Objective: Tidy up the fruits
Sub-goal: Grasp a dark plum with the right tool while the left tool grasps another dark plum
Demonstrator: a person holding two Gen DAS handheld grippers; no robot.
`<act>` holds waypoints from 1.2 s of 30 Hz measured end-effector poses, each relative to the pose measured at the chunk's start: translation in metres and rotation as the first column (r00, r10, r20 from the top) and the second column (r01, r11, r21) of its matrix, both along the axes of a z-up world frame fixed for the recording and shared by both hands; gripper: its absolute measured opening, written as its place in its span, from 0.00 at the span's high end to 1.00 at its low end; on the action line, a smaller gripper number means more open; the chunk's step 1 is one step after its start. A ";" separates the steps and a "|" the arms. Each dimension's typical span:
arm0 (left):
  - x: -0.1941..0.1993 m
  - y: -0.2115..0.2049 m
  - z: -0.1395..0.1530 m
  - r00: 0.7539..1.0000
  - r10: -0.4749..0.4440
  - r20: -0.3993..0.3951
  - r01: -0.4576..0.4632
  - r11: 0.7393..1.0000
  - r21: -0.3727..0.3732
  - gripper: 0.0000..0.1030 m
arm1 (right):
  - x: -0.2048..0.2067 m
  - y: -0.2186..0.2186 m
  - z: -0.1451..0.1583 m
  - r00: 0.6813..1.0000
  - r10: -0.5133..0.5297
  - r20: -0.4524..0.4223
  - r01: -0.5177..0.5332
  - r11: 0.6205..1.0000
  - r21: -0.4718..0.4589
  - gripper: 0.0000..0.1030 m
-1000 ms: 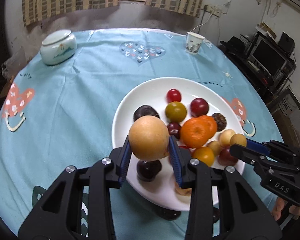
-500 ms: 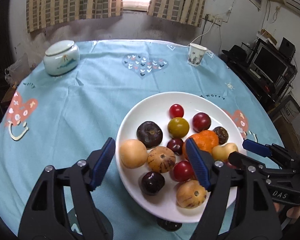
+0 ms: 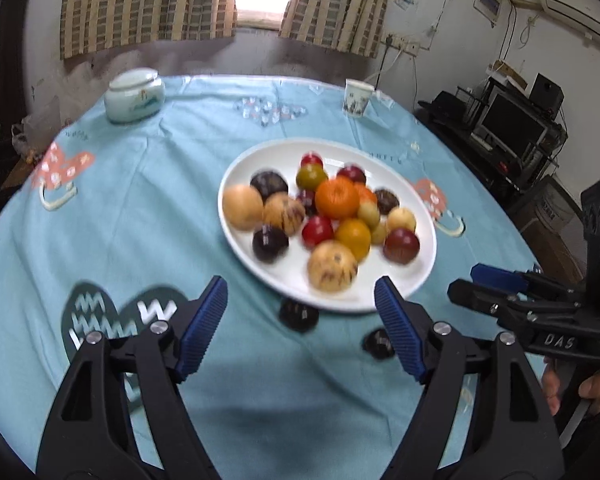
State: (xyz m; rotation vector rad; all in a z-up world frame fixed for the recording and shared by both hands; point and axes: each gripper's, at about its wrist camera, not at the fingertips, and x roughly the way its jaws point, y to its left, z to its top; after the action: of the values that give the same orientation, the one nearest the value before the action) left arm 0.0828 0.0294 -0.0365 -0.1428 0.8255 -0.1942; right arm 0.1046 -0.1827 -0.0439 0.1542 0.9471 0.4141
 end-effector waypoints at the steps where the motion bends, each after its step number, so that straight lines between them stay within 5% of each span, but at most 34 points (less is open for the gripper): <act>1: -0.003 -0.001 -0.007 1.000 -0.007 -0.023 0.007 1.000 -0.007 0.25 | -0.003 0.001 -0.003 1.000 0.002 -0.009 -0.002 1.000 -0.003 0.36; 6: -0.009 -0.001 -0.031 0.996 -0.005 -0.094 0.004 1.000 -0.004 0.25 | -0.007 0.006 -0.019 0.998 0.000 -0.060 -0.001 1.000 -0.017 0.36; 14: -0.015 0.010 -0.035 0.995 0.035 -0.096 -0.032 0.999 0.023 0.25 | -0.020 0.044 -0.039 0.994 0.102 -0.049 -0.105 0.991 -0.082 0.36; 21: -0.014 0.015 -0.037 0.993 0.030 -0.112 -0.028 0.999 0.017 0.25 | -0.007 0.067 -0.063 0.988 0.141 -0.065 -0.149 0.979 -0.140 0.70; 30: 0.009 0.002 -0.055 0.987 -0.028 -0.158 0.029 1.000 0.003 0.25 | -0.018 0.048 -0.049 0.994 0.103 -0.038 -0.106 0.988 -0.109 0.70; 33: 0.021 -0.004 -0.062 0.984 -0.051 -0.169 0.052 0.999 0.002 0.29 | -0.017 0.039 -0.048 0.995 0.080 -0.052 -0.085 0.993 -0.088 0.70; 36: 0.031 -0.009 -0.068 0.981 -0.068 -0.182 0.072 0.997 0.012 0.48 | -0.017 0.034 -0.048 0.995 0.072 -0.062 -0.076 0.995 -0.059 0.70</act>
State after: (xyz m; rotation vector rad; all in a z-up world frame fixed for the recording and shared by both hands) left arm 0.1140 0.0205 -0.1050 -0.1155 1.0142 -0.2425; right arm 0.0871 -0.1492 -0.0914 0.0758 1.0258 0.4502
